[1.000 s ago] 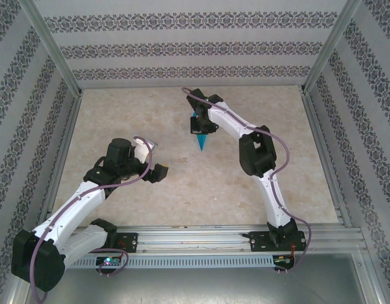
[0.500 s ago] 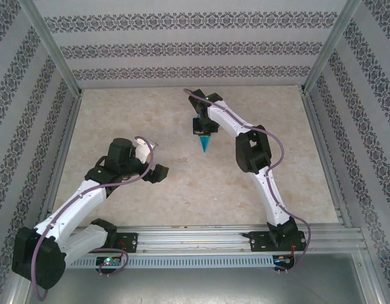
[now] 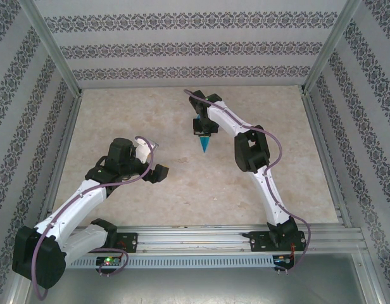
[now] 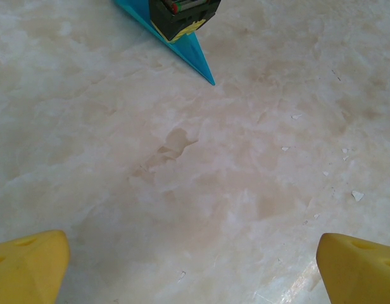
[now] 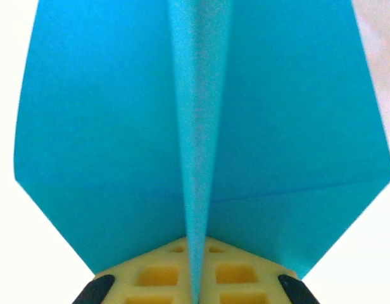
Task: Fold a paper plane with a square sheet of paper (fold left side to right side)
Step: Place the paper plane at the top-center of the table.
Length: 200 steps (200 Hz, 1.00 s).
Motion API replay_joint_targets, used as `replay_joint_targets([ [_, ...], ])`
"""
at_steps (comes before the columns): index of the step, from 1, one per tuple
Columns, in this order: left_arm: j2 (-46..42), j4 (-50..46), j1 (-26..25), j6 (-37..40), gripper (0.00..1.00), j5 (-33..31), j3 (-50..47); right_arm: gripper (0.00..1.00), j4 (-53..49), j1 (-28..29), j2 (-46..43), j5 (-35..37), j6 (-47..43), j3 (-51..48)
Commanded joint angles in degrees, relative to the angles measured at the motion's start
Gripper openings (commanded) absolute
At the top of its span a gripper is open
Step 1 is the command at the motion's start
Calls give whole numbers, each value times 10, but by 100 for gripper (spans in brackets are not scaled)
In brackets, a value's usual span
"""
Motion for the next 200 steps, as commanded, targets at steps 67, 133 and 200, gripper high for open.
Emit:
replay_joint_targets([
  [67,1,-11,4,11,100,11,18,28,-17,-3,14,-6,-7,0],
  [133,2,-12,4,12,100,10,18,33,-14,0,-7,1,-7,-8],
  [200,1,-14,4,14,100,9,19,33,-14,2,-22,0,-10,-14],
])
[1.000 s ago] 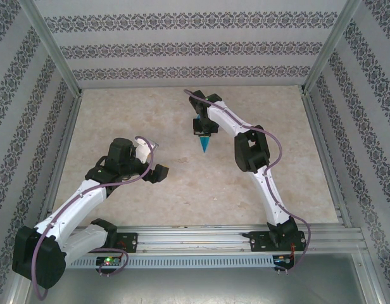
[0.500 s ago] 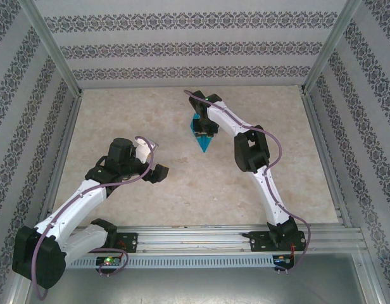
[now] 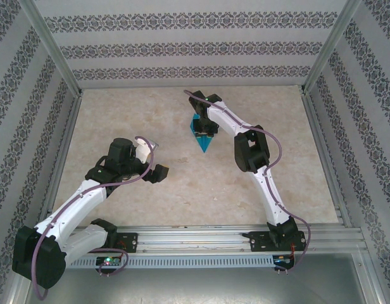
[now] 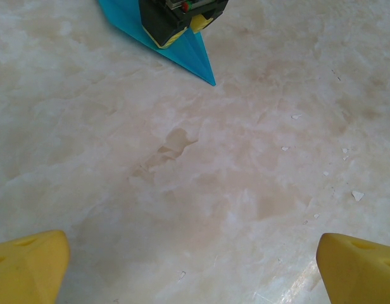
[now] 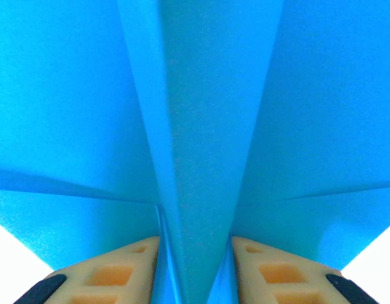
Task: Fold a paper plane with a square sheet of paper (fold left side to right side)
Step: Place the paper plane at the top-center of the table, then reset both arms
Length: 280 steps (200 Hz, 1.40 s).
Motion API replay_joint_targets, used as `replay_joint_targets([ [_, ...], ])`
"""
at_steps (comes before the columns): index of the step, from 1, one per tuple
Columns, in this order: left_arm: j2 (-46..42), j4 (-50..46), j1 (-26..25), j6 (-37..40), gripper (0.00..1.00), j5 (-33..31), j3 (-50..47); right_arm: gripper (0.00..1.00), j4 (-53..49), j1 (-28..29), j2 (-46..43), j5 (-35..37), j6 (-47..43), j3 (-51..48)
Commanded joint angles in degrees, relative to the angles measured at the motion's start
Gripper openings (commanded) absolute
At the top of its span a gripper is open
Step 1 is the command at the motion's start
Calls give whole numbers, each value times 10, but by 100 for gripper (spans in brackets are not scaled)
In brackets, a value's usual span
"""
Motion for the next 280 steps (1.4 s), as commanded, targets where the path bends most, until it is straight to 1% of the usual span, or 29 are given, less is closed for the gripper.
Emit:
replay_joint_targets([
  [1,1,-14,4,14,100,9,19,33,-15,2,-22,4,-8,-11],
  [70,4,-12,4,12,100,12,19,33,-19,5,-49,17,-12,-20],
  [118,5,-14,4,12,100,12,19,38,-20,8,-69,22,-18,-34],
  [174,2,-16,4,14,100,12,20,39,-27,12,-87,27,-22,-37],
  [190,2,-16,5,14,100,11,20,41,-28,14,-92,29,-24,-39],
  [203,2,-16,5,14,100,10,20,45,-28,15,-99,31,-27,-42],
  [231,1,-16,4,15,100,11,20,62,-22,23,-123,45,-40,-60],
  [244,1,-16,4,15,100,9,19,69,-14,28,-139,49,-45,-79],
  [280,1,-17,5,15,100,8,19,83,26,36,-203,61,-54,-159],
])
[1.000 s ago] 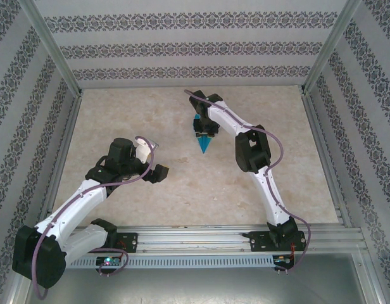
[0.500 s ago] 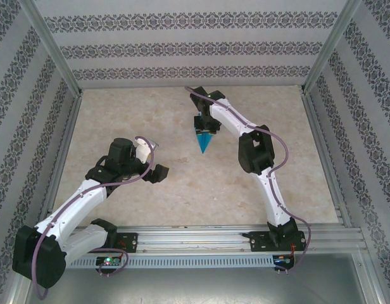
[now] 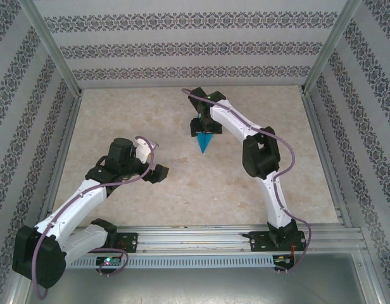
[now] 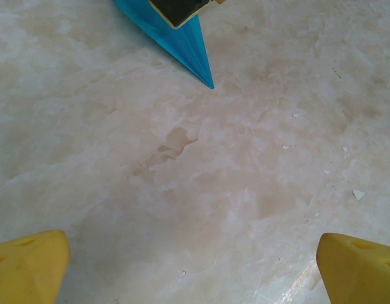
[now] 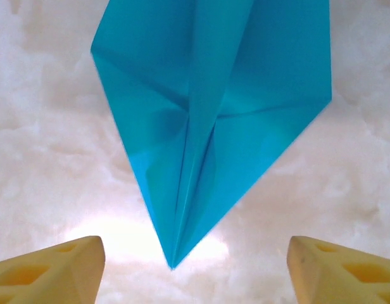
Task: Fold a paper plane with a square sheet of paper (fold left side to right side)
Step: Reset both arms
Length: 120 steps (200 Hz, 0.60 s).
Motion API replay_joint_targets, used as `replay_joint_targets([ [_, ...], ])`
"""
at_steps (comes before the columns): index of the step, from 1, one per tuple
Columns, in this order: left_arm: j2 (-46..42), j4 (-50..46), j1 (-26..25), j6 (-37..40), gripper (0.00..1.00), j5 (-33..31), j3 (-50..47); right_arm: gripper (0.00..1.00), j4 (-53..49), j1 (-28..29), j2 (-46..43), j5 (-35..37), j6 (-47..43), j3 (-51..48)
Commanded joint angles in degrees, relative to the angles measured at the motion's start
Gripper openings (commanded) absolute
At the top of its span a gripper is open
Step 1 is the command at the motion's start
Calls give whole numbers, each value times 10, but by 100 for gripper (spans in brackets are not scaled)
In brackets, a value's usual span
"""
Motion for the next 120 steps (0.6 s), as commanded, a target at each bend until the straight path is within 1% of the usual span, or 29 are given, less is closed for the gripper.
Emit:
replay_joint_targets([
  [1,-1,-16,4,14,100,9,19,84,23,8,-59,25,-12,-42],
  [40,-1,-16,4,15,100,7,19,98,84,10,-156,31,-16,-147],
  [77,-3,-18,5,16,100,4,20,98,139,10,-257,26,-22,-252],
  [120,-6,-15,5,15,100,0,19,98,172,6,-383,38,-33,-371],
])
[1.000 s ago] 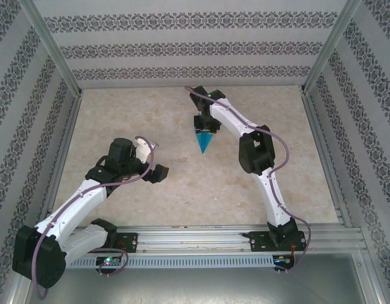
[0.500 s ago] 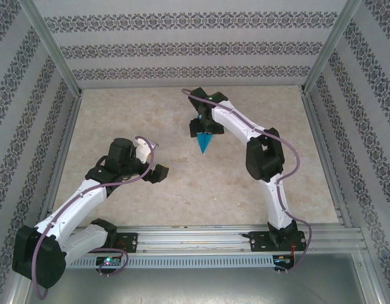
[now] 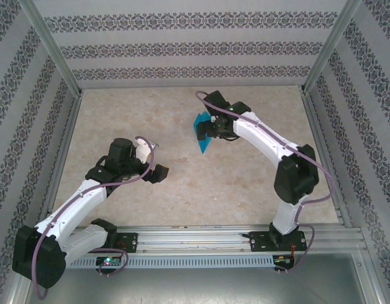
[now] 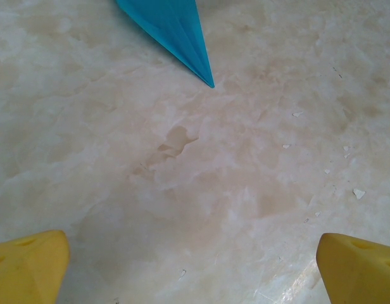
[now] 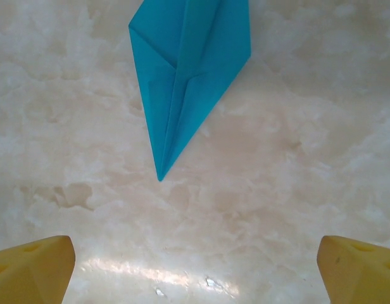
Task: Fold a paper plane with a square sheet of paper (fold left side to right side)
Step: Reset both arms
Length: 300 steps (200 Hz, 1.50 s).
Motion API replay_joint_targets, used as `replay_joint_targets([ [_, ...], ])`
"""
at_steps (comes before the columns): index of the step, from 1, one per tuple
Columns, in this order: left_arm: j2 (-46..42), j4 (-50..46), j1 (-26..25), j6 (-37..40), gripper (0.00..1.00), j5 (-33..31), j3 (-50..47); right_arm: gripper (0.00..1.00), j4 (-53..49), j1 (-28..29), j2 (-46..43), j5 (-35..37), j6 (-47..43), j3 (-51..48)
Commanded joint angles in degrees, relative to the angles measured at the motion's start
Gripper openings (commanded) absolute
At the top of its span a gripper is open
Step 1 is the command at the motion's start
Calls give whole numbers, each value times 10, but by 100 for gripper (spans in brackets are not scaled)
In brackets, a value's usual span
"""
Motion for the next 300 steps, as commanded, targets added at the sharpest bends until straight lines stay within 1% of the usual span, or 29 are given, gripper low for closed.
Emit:
replay_joint_targets([
  [1,-6,-13,4,15,100,0,19,98,29,-3,-66,21,-15,-54],
  [38,-7,-9,4,15,100,-9,16,98,82,-24,-189,16,-14,-186],
  [79,-12,-4,4,20,100,-27,11,98,141,-86,-322,-5,-30,-317],
  [102,-13,-6,4,27,100,-46,10,98,169,-140,-386,-16,-54,-373],
  [139,-16,-6,4,35,100,-68,6,98,216,-242,-460,-37,-86,-444],
  [161,-16,-4,5,39,100,-77,4,98,258,-290,-484,-44,-104,-477],
  [183,-15,-1,4,42,100,-76,3,98,293,-312,-494,-43,-118,-499],
  [237,-13,3,4,45,100,-76,-1,98,403,-320,-501,-37,-168,-569],
  [267,-10,3,4,46,100,-77,-1,98,478,-321,-509,-43,-179,-615],
  [300,-8,3,4,45,100,-73,0,98,513,-320,-498,-44,-188,-633],
])
